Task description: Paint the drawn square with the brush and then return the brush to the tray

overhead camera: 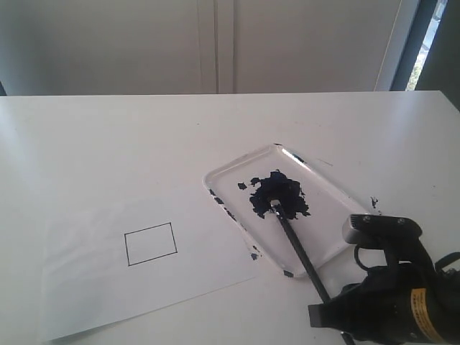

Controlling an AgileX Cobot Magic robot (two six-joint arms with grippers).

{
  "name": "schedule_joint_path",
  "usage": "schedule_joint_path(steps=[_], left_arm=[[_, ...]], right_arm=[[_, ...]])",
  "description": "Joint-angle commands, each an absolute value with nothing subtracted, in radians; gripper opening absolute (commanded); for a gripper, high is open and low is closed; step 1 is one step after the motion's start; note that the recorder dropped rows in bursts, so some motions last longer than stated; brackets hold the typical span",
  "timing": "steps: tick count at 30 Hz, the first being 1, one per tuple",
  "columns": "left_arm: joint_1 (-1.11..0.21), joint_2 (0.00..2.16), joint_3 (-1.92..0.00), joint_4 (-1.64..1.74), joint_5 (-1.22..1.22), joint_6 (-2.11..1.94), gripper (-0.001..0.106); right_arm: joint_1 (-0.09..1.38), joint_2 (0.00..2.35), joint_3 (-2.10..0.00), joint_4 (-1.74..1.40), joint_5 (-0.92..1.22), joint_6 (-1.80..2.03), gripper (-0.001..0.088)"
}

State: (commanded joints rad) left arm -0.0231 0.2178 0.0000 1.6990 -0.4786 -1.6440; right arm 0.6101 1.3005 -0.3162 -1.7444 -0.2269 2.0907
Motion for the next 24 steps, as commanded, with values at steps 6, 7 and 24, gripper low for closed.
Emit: schedule_joint_path(steps=[6, 7, 24], left_arm=[[-0.023, 0.218, 0.0, 1.699, -0.479, -1.644, 0.0], [-0.023, 0.218, 0.0, 1.699, -0.479, -1.644, 0.0], [-0.023, 0.218, 0.0, 1.699, -0.479, -1.644, 0.0]], right_arm=[[0.61, 1.276, -0.382, -1.744, -0.307, 2.091, 0.0], [0.61, 1.276, -0.391, -1.744, -0.312, 2.091, 0.0], [0.608, 1.276, -0.594, -1.744, -0.202, 2.088, 0.0]])
